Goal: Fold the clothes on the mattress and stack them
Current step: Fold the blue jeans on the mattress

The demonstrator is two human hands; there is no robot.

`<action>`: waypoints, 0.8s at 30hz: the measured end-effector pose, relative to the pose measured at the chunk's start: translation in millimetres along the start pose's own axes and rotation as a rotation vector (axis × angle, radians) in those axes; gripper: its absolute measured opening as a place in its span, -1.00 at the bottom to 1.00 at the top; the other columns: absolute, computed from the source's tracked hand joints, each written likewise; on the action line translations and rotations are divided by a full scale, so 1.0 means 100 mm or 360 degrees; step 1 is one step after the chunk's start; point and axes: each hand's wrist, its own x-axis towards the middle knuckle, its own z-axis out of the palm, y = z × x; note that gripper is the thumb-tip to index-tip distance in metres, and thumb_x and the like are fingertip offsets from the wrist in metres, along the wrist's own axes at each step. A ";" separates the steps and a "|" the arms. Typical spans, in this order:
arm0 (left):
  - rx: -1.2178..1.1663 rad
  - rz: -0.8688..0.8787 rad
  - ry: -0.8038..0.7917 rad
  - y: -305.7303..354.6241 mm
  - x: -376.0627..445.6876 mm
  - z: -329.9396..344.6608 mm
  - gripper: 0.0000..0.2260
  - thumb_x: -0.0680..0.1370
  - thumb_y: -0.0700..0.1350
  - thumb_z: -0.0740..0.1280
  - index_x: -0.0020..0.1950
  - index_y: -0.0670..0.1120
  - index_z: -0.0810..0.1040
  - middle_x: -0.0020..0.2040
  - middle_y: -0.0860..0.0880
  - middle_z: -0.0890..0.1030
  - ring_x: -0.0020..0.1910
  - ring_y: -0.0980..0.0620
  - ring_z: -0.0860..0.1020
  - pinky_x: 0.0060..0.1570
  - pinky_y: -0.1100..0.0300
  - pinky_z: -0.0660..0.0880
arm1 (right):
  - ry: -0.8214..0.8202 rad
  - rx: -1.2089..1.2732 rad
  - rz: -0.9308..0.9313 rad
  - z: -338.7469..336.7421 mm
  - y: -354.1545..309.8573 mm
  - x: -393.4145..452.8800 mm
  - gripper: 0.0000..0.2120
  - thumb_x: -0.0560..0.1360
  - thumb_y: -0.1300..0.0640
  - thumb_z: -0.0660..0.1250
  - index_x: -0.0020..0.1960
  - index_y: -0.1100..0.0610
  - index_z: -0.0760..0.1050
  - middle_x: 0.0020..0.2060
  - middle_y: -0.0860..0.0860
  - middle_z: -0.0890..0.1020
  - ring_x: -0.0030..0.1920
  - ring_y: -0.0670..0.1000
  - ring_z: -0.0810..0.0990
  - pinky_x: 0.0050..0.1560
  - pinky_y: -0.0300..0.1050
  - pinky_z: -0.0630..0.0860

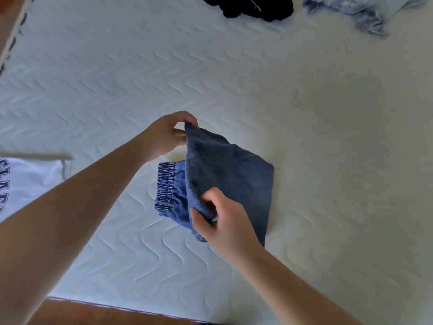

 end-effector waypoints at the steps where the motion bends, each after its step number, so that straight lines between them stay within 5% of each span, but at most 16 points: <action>1: -0.0031 -0.0016 0.0041 -0.14 -0.04 -0.08 -0.73 0.46 -0.42 0.37 0.03 -0.09 0.56 -0.03 0.05 0.63 -0.13 0.16 0.65 -0.27 0.46 0.41 | -0.0037 -0.0016 0.0010 0.13 -0.02 0.05 -0.85 0.52 0.05 0.35 -0.11 0.10 0.43 -0.36 -0.13 0.53 -0.34 -0.06 0.51 -0.30 -0.18 0.46; 4: -0.0103 -0.0108 0.0175 -0.55 -0.11 -0.26 -0.77 0.46 -0.38 0.37 -0.02 -0.07 0.59 -0.03 0.02 0.66 -0.18 0.16 0.63 -0.33 0.41 0.38 | -0.0135 -0.0089 0.0070 0.51 -0.04 0.19 -0.83 0.55 0.01 0.31 -0.08 0.11 0.42 -0.32 -0.04 0.59 -0.31 -0.01 0.54 -0.24 -0.01 0.50; 9: -0.0197 -0.0252 0.0339 -1.12 -0.13 -0.43 -0.68 0.44 -0.41 0.28 -0.01 -0.05 0.64 0.04 0.03 0.68 -0.04 0.07 0.66 -0.08 0.31 0.51 | -0.0124 -0.0294 0.0086 1.11 -0.01 0.35 -0.83 0.55 -0.01 0.28 -0.06 0.08 0.38 -0.27 -0.03 0.57 -0.27 0.00 0.52 -0.28 -0.18 0.32; 13: -0.0368 -0.0265 0.0359 -1.45 -0.10 -0.45 -0.61 0.47 -0.44 0.26 -0.04 0.02 0.69 0.00 0.11 0.69 -0.04 0.15 0.66 -0.13 0.38 0.52 | -0.0178 -0.0392 0.0180 1.48 0.07 0.47 -0.83 0.57 -0.03 0.26 0.02 0.06 0.40 -0.19 -0.03 0.61 -0.19 0.01 0.57 -0.25 -0.20 0.29; 17: -0.0760 -0.0593 0.0349 -1.77 -0.05 -0.40 -0.71 0.62 -0.20 0.20 0.26 0.10 0.52 0.02 -0.02 0.66 -0.07 0.00 0.60 -0.10 0.20 0.55 | -0.0368 -0.0312 0.0365 1.55 0.30 0.55 -0.73 0.57 -0.09 0.27 0.19 0.03 0.46 0.04 -0.09 0.64 0.02 -0.06 0.61 -0.01 -0.13 0.52; 20: -0.0619 -0.0869 0.0374 -1.96 -0.08 -0.29 -0.61 0.59 0.14 0.28 0.39 0.15 0.33 0.04 0.02 0.61 0.00 0.00 0.56 0.05 0.07 0.49 | -0.0271 -0.0294 0.0523 1.33 0.65 0.60 -0.71 0.58 -0.08 0.28 0.24 0.02 0.47 0.08 -0.12 0.62 0.08 -0.14 0.57 0.08 -0.25 0.46; 24: -0.0612 -0.0859 0.0224 -2.09 -0.11 -0.10 -0.52 0.50 0.11 0.43 0.32 -0.07 0.44 0.14 -0.08 0.63 0.07 -0.07 0.61 0.15 -0.04 0.54 | 0.0007 -0.0405 0.0627 0.87 1.10 0.68 -0.70 0.58 0.00 0.30 0.27 0.06 0.47 0.12 -0.09 0.59 0.14 -0.09 0.55 0.09 -0.27 0.38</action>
